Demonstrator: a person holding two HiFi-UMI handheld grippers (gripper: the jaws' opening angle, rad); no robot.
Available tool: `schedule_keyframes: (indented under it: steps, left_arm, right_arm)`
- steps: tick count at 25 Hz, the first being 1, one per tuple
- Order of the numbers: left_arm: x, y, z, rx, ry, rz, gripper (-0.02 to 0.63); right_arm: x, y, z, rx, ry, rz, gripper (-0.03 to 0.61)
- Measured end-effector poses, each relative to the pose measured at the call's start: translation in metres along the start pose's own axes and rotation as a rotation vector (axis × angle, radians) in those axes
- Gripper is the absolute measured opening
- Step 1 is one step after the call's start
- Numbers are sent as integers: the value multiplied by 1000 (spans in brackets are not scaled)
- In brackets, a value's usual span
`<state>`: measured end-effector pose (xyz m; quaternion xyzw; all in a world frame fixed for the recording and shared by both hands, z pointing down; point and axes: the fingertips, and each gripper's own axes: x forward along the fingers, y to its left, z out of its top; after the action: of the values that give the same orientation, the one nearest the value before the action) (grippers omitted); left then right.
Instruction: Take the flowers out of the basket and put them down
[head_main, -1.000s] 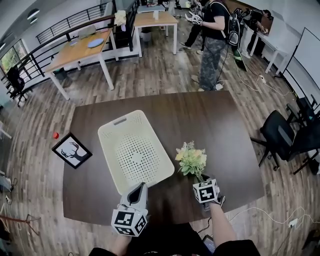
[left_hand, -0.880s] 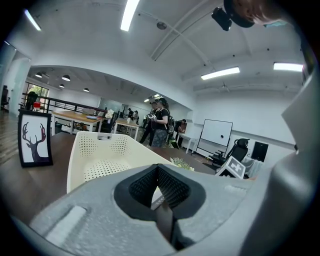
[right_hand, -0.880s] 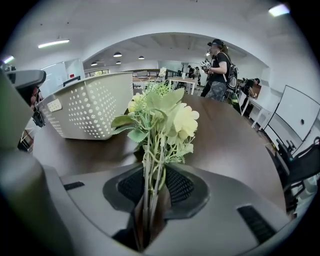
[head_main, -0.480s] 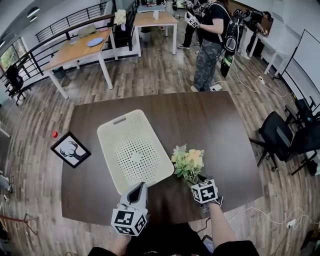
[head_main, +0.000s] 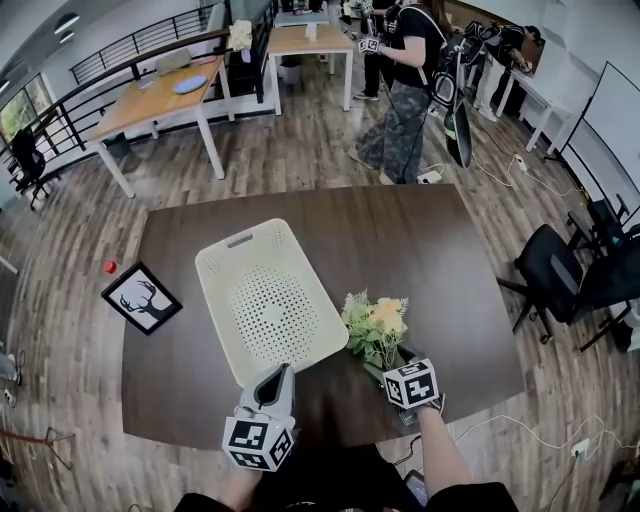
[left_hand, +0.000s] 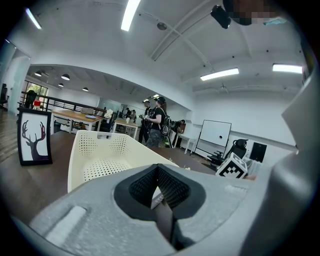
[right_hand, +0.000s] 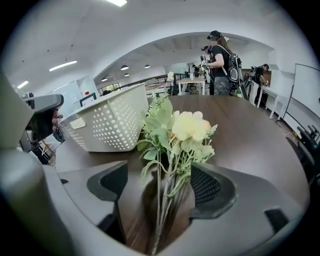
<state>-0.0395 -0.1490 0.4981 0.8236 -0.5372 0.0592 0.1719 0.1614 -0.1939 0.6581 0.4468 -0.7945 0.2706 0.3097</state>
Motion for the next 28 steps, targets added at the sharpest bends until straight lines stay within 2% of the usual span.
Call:
schedule_keyframes:
  steps: [9,19,22,28]
  left_arm:
    - [-7,2,0,-10,-9,-7,3]
    - [-18,-7,5,-27,-38,-31,3]
    - [-20,-6,13,-50,-63,-33,3]
    - [-25,-4,16,-40,-73,-24,3]
  right_arm:
    - [-32,9,28,29,-136,11,385]
    - [-70,18,58,-6,-265,-35,371]
    - [-77,27,61,-23,-292,-42,371]
    - [-92,48,71,-38,-355,-68,346]
